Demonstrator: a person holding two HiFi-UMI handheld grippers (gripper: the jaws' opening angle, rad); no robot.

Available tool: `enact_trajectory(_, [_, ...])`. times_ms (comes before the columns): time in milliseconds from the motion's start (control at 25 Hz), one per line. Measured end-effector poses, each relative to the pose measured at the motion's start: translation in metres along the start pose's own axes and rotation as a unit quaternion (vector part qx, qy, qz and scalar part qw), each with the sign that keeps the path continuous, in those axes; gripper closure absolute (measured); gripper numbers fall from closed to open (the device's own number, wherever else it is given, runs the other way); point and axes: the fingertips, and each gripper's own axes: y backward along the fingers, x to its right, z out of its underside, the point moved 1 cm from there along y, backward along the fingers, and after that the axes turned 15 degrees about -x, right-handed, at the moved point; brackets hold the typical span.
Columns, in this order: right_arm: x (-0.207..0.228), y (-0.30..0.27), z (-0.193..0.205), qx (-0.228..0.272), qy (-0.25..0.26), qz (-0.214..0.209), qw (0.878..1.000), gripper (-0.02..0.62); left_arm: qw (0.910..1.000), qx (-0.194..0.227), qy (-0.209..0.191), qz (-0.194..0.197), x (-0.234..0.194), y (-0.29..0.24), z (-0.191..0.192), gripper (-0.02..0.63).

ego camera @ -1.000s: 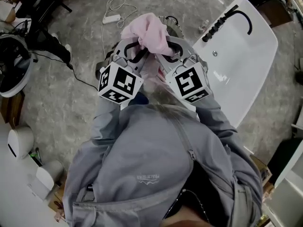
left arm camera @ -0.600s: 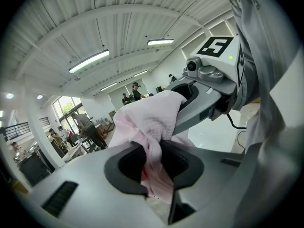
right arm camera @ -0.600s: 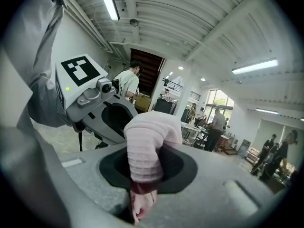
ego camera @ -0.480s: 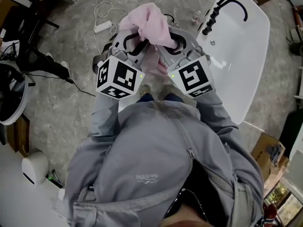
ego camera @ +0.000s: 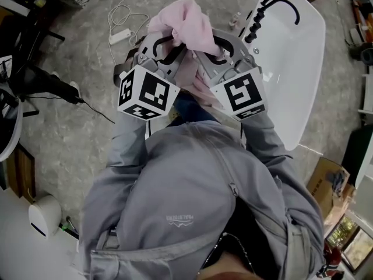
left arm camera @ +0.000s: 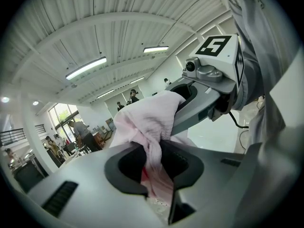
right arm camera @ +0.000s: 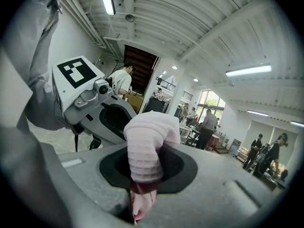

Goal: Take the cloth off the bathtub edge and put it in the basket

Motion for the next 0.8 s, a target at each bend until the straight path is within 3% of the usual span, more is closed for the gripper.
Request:
enact_trajectory(360, [0.038, -0.035, -0.006, 0.005, -0.007, 0.013, 1.000, 0.515, 0.9999, 0.007, -0.009, -0.001, -0.039, -0.035, -0.005, 0.522])
enact_trajectory(800, [0.132, -0.084, -0.007, 0.013, -0.019, 0.037, 0.999, 0.515, 0.9995, 0.018, -0.024, -0.002, -0.103, -0.112, -0.040, 0.522])
